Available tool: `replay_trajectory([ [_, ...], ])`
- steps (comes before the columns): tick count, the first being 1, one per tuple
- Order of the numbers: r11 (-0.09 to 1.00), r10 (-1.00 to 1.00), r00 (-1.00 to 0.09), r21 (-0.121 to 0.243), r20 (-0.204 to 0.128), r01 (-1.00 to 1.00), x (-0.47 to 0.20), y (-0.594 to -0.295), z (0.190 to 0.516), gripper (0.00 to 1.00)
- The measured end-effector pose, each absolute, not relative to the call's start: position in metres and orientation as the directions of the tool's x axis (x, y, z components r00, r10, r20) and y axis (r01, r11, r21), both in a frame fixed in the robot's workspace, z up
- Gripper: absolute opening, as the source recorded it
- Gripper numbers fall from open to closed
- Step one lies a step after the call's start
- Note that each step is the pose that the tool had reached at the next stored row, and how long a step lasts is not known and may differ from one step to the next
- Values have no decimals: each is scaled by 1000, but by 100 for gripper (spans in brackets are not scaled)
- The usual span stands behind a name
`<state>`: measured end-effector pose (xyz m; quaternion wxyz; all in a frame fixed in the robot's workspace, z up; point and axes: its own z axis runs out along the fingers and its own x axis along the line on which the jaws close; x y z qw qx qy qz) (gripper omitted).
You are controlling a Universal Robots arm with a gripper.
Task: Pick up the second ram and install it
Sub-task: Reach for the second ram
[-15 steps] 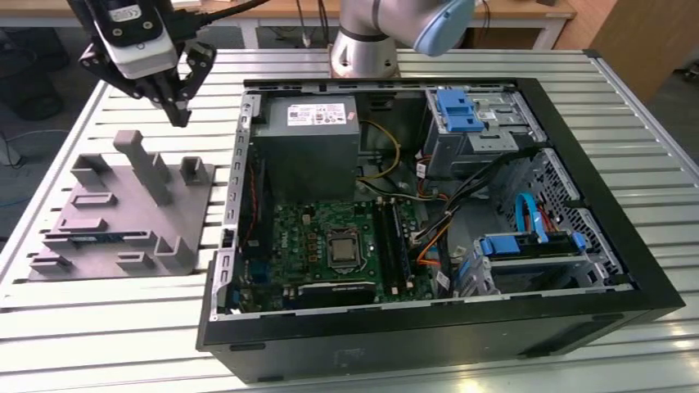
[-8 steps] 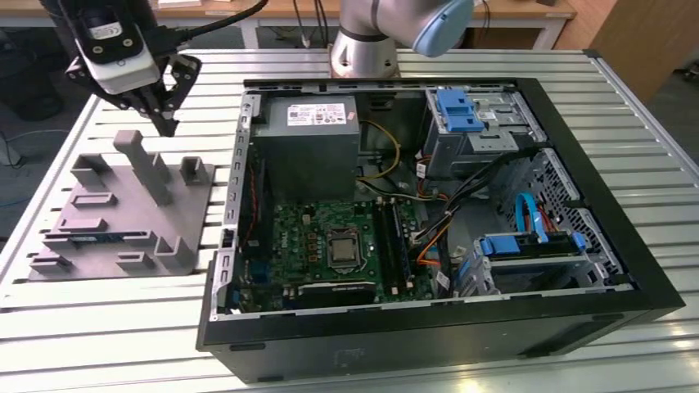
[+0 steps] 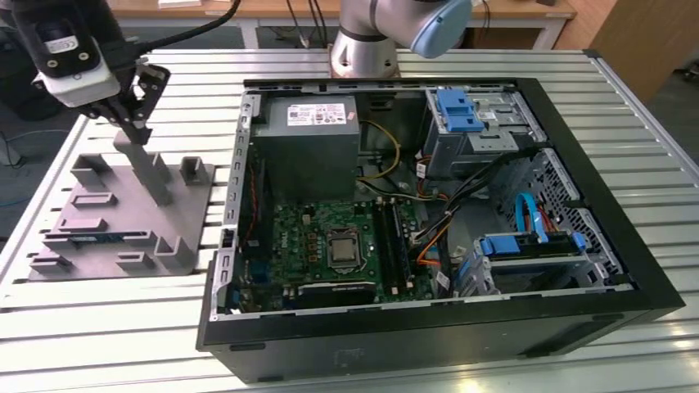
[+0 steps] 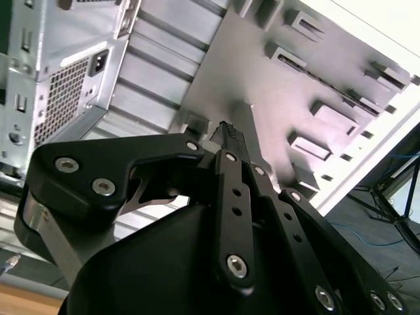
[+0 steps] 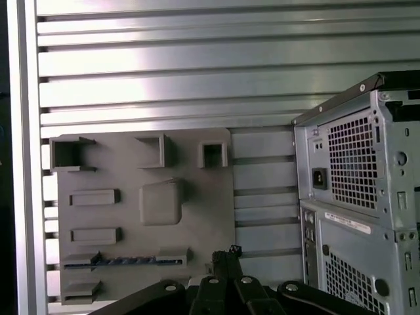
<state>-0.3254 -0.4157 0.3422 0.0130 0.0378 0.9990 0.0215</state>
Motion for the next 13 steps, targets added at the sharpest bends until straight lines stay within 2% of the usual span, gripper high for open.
replay_trajectory([
  [13,996,76,-997,44,-24,75,-369,-425,332,10],
])
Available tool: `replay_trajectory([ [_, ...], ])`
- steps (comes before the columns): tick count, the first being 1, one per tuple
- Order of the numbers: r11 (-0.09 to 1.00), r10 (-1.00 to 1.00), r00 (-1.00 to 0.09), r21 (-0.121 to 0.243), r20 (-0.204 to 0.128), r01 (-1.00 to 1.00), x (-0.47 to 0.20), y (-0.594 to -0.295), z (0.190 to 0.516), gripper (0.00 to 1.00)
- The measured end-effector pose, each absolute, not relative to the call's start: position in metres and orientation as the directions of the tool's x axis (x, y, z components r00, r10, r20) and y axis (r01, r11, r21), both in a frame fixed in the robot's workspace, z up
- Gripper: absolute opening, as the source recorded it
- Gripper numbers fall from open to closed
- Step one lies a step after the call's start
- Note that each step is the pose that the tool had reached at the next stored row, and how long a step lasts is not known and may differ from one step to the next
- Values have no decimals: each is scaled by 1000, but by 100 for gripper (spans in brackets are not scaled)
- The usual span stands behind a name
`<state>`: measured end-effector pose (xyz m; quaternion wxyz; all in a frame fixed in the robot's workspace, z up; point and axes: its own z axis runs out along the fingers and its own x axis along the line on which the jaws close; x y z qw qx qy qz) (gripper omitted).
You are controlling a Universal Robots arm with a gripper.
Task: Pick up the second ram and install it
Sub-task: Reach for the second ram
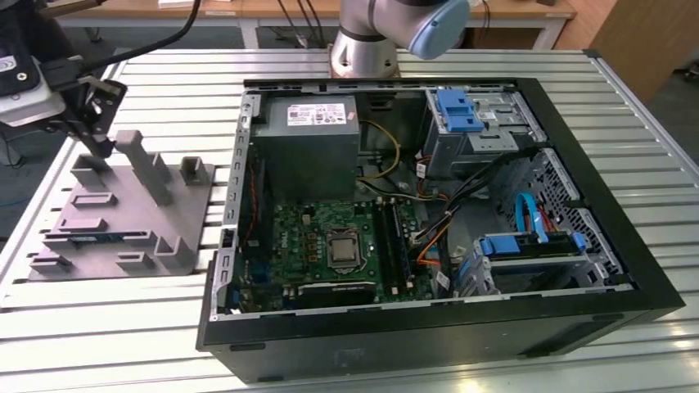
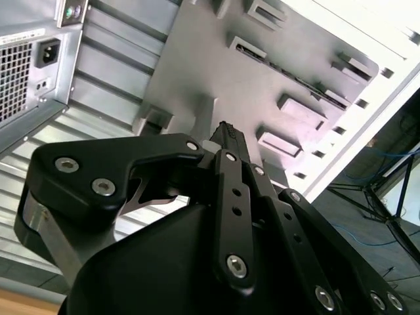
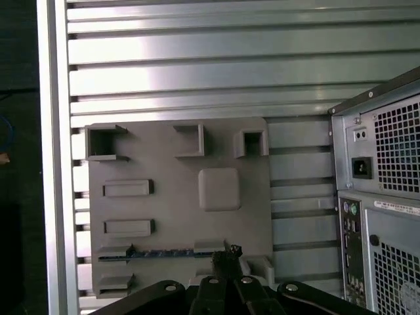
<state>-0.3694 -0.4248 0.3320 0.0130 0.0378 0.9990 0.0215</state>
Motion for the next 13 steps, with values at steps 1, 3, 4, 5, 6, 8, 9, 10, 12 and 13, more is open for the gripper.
replay_trajectory([
  [1,996,76,-997,44,-24,75,-372,-425,331,10],
  [3,996,76,-997,44,-24,75,-378,-426,330,10],
  [4,996,76,-997,44,-24,75,-381,-426,329,10],
  [5,996,76,-997,44,-24,75,-384,-426,328,10],
  [6,996,76,-997,44,-24,75,-386,-427,327,10],
  [8,996,76,-997,44,-24,75,-391,-427,326,10],
  [9,996,76,-997,44,-24,75,-394,-427,325,10],
  [10,996,76,-997,44,-24,75,-396,-428,324,10],
  [12,996,76,-997,44,-24,75,-401,-428,322,10],
  [13,996,76,-997,44,-24,75,-403,-428,322,10],
])
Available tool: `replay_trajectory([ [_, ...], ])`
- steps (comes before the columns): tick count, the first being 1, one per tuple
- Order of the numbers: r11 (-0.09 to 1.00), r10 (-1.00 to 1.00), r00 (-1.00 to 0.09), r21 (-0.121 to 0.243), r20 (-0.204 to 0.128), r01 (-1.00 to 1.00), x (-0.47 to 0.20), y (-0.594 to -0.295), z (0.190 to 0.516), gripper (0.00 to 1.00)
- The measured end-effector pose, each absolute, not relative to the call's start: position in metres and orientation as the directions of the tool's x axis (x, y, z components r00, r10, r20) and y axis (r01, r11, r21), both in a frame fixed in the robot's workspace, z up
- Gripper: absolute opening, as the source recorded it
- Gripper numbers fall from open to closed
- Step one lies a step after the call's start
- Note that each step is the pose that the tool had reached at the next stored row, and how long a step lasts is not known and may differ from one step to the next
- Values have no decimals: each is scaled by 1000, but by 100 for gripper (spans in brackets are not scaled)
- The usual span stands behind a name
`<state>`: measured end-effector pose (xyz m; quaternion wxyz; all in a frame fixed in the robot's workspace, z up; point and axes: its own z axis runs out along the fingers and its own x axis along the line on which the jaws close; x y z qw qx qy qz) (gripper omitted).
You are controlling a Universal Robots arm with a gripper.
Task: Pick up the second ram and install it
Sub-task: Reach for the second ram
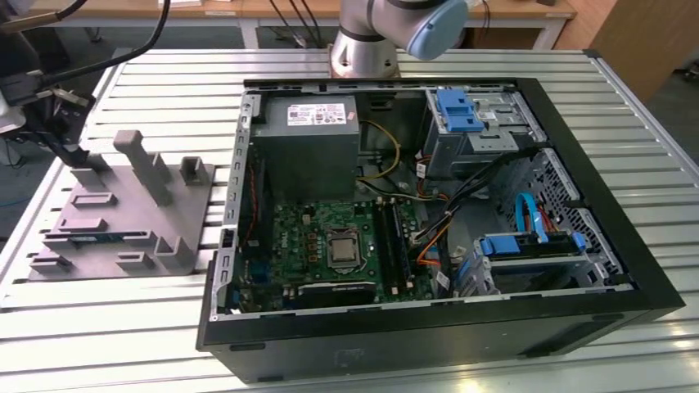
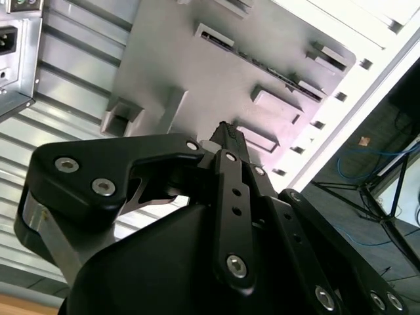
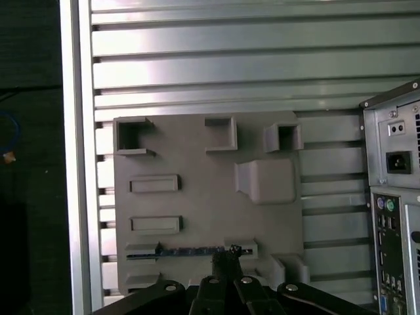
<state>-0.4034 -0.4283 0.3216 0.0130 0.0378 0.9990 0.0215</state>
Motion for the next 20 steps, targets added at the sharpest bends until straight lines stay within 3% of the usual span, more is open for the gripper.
replay_trajectory([
  [20,996,76,-997,44,-24,75,-448,-430,302,10],
])
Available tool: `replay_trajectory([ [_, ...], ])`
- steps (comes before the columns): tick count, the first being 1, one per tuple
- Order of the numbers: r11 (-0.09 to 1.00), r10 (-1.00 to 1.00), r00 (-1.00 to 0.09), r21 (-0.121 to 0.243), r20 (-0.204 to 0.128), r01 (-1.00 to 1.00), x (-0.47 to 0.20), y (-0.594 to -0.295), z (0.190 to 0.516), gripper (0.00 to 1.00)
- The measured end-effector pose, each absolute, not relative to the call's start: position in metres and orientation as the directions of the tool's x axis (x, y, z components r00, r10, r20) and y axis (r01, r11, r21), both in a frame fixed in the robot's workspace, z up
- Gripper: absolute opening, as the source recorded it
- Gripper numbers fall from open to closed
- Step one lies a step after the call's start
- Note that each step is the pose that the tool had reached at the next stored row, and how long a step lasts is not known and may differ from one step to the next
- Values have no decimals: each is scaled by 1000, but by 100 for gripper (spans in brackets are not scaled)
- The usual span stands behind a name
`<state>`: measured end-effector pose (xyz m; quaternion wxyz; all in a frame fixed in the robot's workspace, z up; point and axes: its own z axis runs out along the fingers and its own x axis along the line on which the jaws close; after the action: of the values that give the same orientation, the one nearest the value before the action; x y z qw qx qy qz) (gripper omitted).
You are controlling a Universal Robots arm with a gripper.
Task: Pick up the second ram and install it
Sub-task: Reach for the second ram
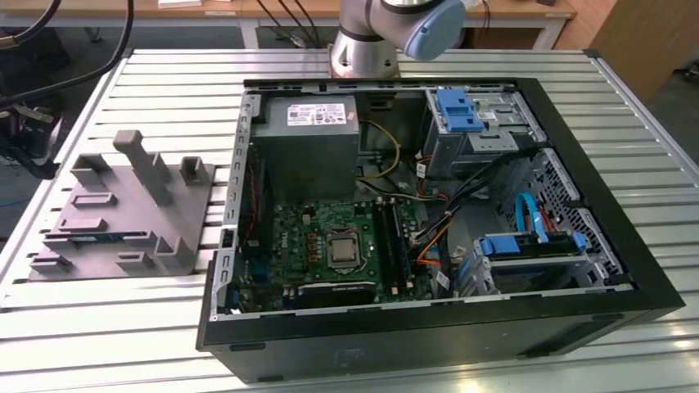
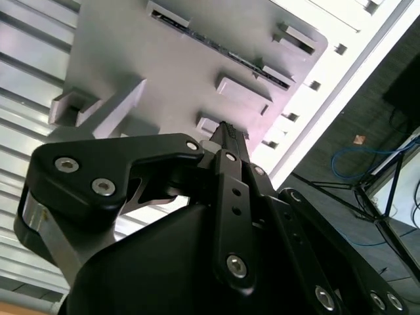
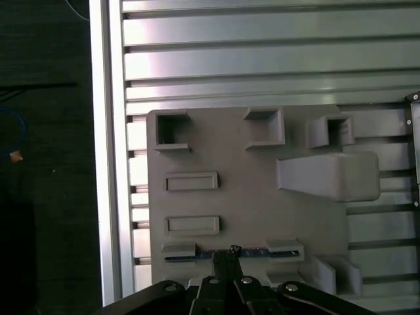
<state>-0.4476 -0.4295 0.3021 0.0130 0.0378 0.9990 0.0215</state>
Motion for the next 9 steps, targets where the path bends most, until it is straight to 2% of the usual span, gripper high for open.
replay_trajectory([
  [9,996,75,-997,44,-24,74,-461,-430,286,10],
])
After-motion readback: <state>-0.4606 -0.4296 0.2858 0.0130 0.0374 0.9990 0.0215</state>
